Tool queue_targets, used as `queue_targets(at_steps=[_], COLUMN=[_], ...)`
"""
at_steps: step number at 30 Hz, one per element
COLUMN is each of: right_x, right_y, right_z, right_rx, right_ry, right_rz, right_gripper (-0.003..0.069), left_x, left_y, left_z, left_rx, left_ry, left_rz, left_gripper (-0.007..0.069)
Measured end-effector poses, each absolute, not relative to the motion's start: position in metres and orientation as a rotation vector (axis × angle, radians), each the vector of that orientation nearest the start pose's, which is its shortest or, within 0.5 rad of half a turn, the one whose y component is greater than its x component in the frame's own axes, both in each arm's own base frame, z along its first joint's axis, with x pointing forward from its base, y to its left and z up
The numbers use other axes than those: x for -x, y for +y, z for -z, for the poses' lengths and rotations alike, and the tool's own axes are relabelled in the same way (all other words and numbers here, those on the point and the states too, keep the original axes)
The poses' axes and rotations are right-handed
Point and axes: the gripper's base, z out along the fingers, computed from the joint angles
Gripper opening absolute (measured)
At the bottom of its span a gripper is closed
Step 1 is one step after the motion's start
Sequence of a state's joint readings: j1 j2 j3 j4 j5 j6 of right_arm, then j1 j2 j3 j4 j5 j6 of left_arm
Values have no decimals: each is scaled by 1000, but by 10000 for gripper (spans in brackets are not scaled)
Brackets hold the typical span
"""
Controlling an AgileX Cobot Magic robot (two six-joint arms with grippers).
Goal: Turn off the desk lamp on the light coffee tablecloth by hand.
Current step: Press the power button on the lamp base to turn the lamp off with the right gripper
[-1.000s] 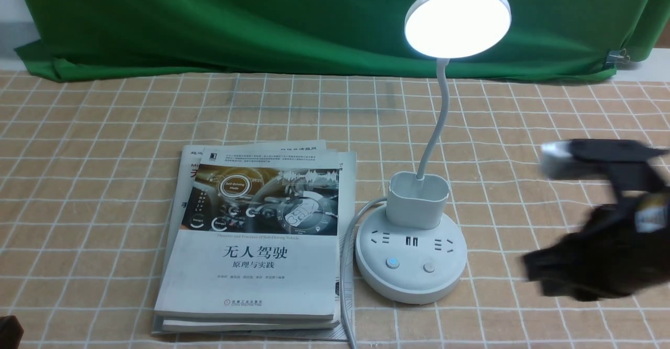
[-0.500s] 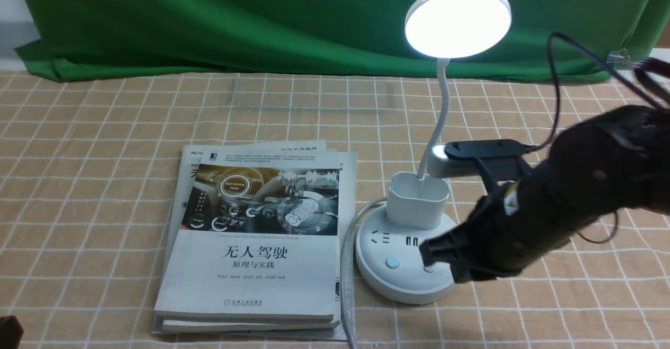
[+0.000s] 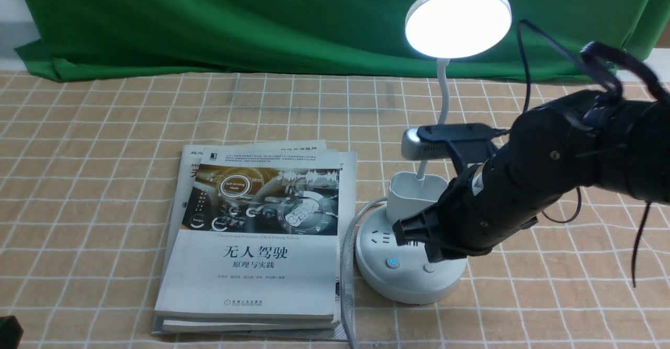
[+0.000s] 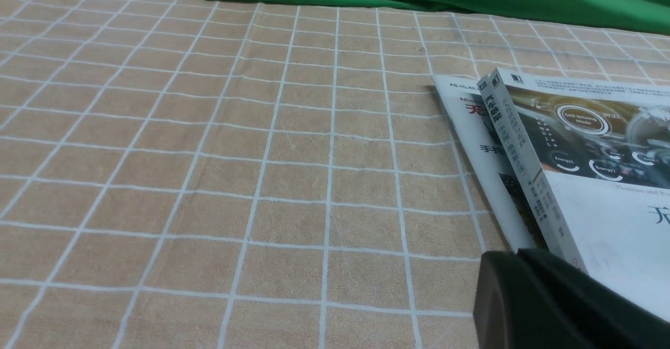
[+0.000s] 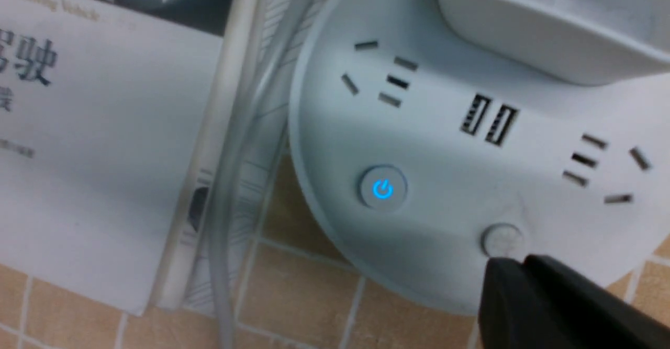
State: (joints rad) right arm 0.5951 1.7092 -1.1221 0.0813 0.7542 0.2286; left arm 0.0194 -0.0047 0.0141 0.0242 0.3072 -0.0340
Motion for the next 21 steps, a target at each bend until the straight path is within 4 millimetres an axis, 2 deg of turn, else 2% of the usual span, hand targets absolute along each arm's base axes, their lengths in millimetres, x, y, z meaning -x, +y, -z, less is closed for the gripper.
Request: queue_targets(at_steps=[8, 14, 21], right_x=[-275, -282, -284], right_y=[197, 200, 201], right_z=[-202, -181, -180], right_rx=[480, 506, 512], right_ry=[2843, 2866, 2862], right_rz=[-254, -215, -210], right_gripper=[33, 33, 31], left_x=[-54, -54, -54], left_y=[2, 2, 2], left_z=[-181, -181, -181], left_rx=[33, 33, 33], left_ry=[1800, 1800, 1800], left_rz=[-13, -13, -13], left_gripper=[5, 5, 5])
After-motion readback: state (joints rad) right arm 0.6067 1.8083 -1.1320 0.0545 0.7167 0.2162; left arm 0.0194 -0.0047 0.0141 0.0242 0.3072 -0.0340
